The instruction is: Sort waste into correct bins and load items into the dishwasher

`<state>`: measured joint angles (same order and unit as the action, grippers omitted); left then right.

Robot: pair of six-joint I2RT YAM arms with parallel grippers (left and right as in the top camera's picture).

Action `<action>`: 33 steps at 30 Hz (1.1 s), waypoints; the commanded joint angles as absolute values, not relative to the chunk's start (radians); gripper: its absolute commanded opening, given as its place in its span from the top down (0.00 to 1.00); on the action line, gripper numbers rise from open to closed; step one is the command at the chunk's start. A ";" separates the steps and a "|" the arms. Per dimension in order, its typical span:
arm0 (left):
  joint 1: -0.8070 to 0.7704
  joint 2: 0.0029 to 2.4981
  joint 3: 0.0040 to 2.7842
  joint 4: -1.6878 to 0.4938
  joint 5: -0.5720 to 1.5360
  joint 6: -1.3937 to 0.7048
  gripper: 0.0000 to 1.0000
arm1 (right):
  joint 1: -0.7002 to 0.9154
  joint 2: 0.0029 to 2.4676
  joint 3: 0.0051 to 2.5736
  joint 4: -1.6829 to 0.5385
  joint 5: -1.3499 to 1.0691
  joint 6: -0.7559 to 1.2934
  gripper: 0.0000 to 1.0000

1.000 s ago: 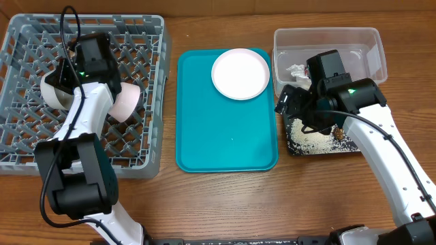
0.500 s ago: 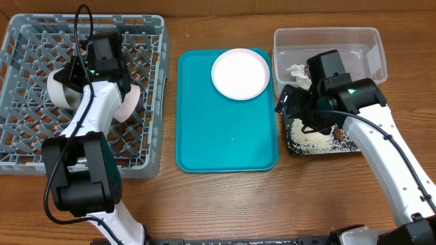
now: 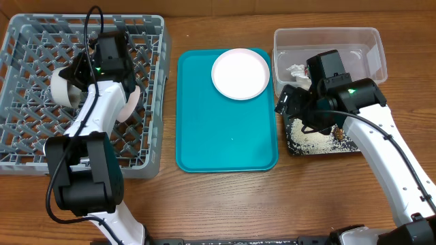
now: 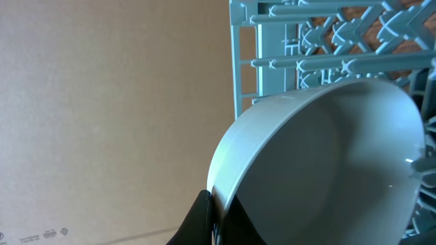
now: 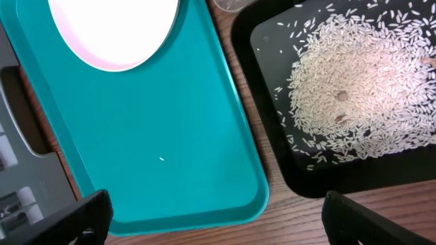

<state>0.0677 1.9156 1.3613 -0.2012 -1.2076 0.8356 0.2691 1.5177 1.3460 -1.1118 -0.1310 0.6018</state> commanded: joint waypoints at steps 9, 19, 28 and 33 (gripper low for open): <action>0.065 1.930 1.354 -0.233 -1.163 0.869 0.96 | 0.270 1.504 1.348 -1.109 -0.133 0.599 0.00; 0.091 1.930 1.347 -0.239 -1.173 0.868 0.96 | 0.270 1.504 1.348 -1.109 -0.133 0.599 0.00; 0.092 1.930 1.347 -0.217 -1.176 0.905 0.96 | 0.270 1.504 1.348 -1.108 -0.133 0.598 0.00; 0.092 1.930 1.347 -0.171 -1.139 0.953 0.96 | 0.270 1.504 1.348 -1.108 -0.133 0.598 0.00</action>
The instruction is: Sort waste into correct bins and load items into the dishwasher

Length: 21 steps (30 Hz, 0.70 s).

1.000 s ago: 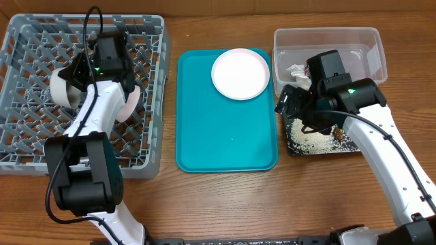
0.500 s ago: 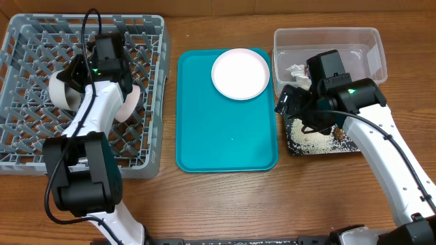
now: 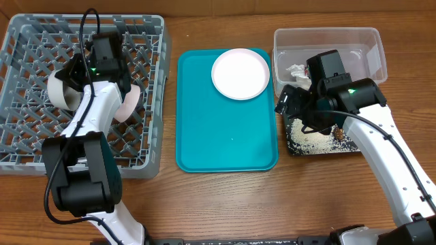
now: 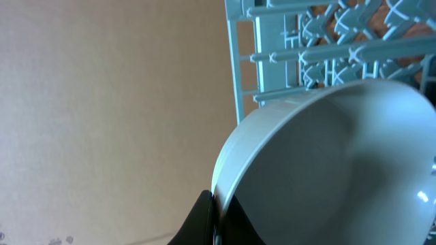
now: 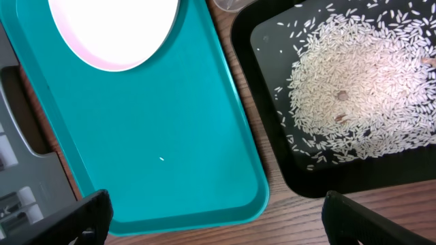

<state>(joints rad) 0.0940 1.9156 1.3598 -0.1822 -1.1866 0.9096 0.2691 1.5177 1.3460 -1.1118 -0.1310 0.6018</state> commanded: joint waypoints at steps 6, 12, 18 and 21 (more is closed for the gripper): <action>0.109 1.930 1.347 -0.189 -1.145 0.964 0.96 | 0.270 1.504 1.348 -1.109 -0.133 0.598 0.00; 0.131 1.930 1.344 -0.227 -1.154 0.928 0.96 | 0.270 1.504 1.348 -1.114 -0.133 0.598 0.00; 0.131 1.930 1.344 -0.200 -1.145 0.960 0.96 | 0.270 1.504 1.348 -1.111 -0.133 0.598 0.00; 0.131 1.930 1.344 -0.130 -1.153 1.031 0.96 | 0.270 1.504 1.348 -1.109 -0.133 0.598 0.00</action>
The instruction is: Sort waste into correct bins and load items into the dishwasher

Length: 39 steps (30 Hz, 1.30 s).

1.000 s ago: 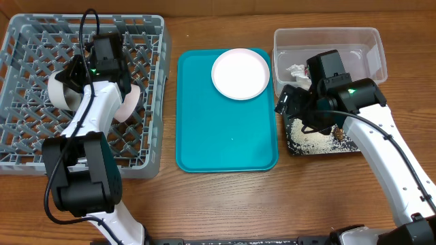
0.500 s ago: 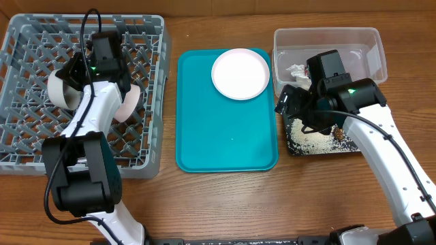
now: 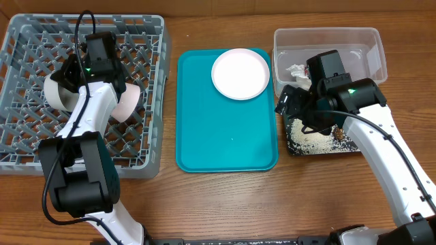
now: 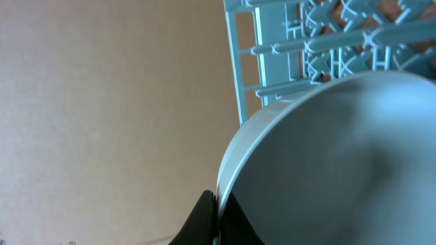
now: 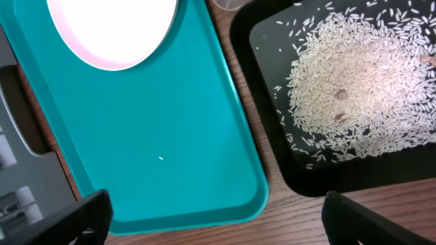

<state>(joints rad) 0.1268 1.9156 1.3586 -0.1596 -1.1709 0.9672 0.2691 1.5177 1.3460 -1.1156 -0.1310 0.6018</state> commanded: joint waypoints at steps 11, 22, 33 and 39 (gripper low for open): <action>0.142 1.930 1.343 -0.162 -1.177 1.010 0.96 | 0.270 1.504 1.348 -1.109 -0.133 0.598 0.00; 0.160 1.930 1.343 -0.184 -1.179 0.979 0.96 | 0.270 1.504 1.348 -1.108 -0.133 0.598 0.00; 0.109 1.930 1.343 -0.228 -1.166 0.912 0.96 | 0.270 1.504 1.348 -1.097 -0.132 0.598 0.00; 0.075 1.930 1.343 -0.263 -1.187 0.881 0.94 | 0.270 1.504 1.348 -1.085 -0.133 0.598 0.00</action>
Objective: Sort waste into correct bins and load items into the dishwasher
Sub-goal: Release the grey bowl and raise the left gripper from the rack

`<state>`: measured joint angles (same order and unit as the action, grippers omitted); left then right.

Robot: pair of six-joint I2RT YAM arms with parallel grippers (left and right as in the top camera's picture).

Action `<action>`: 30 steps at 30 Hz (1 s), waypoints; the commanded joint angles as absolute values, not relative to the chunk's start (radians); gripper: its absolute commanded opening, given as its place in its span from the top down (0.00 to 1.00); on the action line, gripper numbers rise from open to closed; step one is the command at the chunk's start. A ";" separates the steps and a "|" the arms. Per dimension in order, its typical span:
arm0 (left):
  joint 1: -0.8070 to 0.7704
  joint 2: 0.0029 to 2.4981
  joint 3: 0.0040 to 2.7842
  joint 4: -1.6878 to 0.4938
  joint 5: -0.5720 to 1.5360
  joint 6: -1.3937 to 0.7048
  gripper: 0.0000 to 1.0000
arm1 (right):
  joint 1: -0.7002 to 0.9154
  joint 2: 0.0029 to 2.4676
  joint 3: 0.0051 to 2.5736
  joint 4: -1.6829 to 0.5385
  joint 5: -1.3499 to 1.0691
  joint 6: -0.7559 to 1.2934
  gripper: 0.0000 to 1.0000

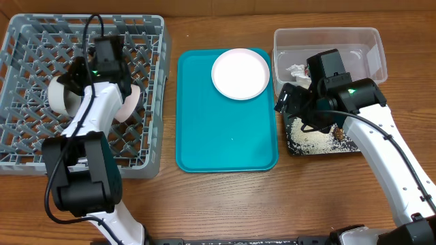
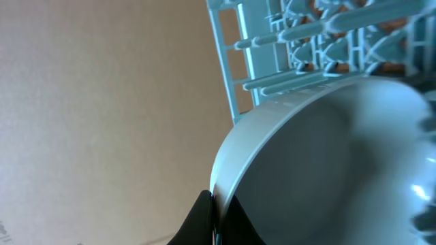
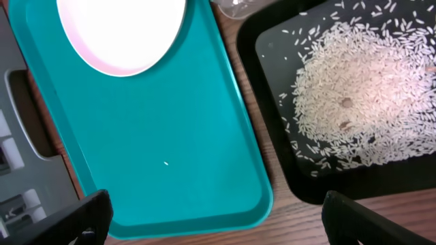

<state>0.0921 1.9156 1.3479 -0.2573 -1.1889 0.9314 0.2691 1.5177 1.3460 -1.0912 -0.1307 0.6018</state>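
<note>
A white bowl (image 1: pixel 60 96) stands on its edge in the grey dish rack (image 1: pixel 27 153); my left gripper (image 2: pixel 216 224) is shut on the bowl's rim (image 2: pixel 235 146). A second pale bowl (image 1: pixel 129 105) sits in the rack right of the arm. A white plate (image 1: pixel 240 73) lies at the far end of the teal tray (image 1: pixel 225 143). My right gripper (image 3: pixel 211 218) hovers open over the gap between the tray and a black tray of rice (image 3: pixel 354 116).
A clear plastic bin (image 1: pixel 330 47) with crumpled white waste stands at the back right, behind the black tray (image 1: pixel 317 143). The rack fills the left side. Bare wood table runs along the front.
My left gripper and the white bowl have shifted slightly right in the rack. The right wrist view has shifted a little; the right arm looks unmoved from overhead.
Throughout, my left gripper stayed shut on the white bowl's rim in the rack, shifting it slightly left over the first moments and now back to the right. The right gripper stayed open over the tray edge, nearly still.
</note>
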 commanded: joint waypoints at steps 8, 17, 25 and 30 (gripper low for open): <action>0.022 1.930 1.343 -0.262 -1.261 0.751 0.41 | 0.270 1.504 1.348 -1.086 -0.133 0.598 0.00; -0.045 1.927 1.343 -0.260 -1.425 0.587 0.00 | 0.270 1.504 1.348 -1.085 -0.133 0.598 0.00; -0.132 1.874 1.345 -0.249 -1.481 0.548 0.00 | 0.270 1.504 1.348 -1.086 -0.133 0.598 0.00; -0.138 1.770 1.345 -0.165 -1.516 0.542 0.00 | 0.270 1.504 1.348 -1.086 -0.133 0.598 0.00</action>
